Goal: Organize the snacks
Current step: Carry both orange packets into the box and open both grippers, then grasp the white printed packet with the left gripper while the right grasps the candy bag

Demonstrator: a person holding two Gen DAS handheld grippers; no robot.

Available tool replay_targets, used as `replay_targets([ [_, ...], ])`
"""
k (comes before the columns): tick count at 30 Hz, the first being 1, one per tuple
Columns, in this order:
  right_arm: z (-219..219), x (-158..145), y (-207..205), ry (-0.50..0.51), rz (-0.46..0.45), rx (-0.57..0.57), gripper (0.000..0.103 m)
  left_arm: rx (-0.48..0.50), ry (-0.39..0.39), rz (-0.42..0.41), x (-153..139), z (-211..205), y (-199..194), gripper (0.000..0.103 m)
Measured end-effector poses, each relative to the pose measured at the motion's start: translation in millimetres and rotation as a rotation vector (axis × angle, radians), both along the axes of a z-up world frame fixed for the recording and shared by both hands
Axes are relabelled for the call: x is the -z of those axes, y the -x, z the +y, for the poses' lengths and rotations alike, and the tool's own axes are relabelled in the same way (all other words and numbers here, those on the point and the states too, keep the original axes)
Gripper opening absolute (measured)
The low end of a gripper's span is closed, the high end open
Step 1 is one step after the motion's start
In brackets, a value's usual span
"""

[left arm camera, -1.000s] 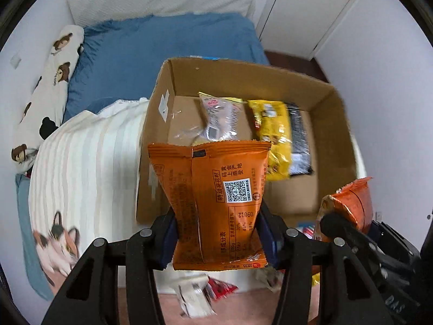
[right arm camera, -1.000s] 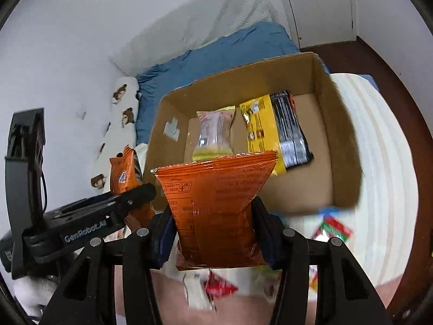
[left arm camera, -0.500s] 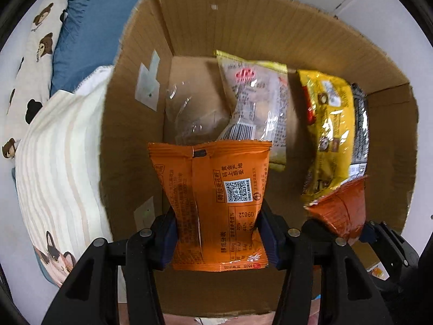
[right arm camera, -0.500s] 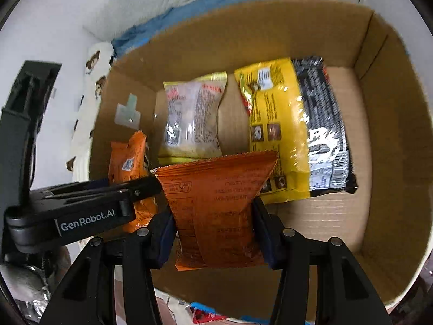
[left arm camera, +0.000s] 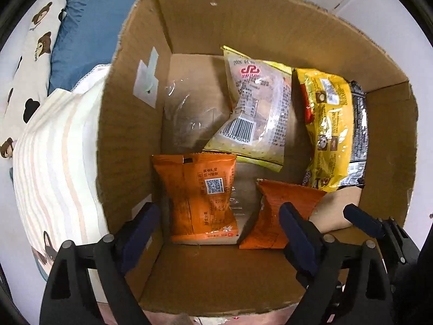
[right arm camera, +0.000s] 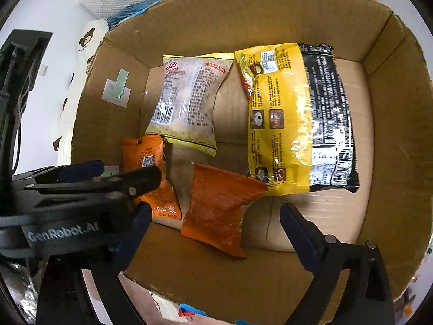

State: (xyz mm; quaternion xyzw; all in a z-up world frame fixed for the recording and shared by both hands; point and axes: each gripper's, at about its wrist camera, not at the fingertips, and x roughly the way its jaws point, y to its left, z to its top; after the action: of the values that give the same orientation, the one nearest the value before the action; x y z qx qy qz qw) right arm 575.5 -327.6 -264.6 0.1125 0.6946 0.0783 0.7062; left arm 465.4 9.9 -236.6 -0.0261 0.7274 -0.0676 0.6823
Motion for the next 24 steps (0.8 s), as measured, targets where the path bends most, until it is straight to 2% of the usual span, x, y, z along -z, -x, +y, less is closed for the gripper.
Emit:
replay_targets([
  [5, -15.5, -15.8, 10.9, 0.037, -0.042, 0.043, 0.098, -0.021, -0.01, -0.08, -33.3, 3.6, 17.0, 0.092],
  [12, -40.4, -52.3, 37.7, 0.104, -0.142, 0.075, 0.098, -0.048, -0.055, -0.245, -69.3, 17.2, 51.1, 0.092],
  [16, -47.0, -78.0, 57.8, 0.128, -0.216, 0.079, 0.098, -0.057, -0.085, -0.352, -86.6, 24.5, 69.6, 0.092],
  [24, -43.4, -120.2, 102.9, 0.16, -0.366, 0.084, 0.095, -0.06, -0.087, -0.511, -116.9, 31.9, 122.9, 0.092],
])
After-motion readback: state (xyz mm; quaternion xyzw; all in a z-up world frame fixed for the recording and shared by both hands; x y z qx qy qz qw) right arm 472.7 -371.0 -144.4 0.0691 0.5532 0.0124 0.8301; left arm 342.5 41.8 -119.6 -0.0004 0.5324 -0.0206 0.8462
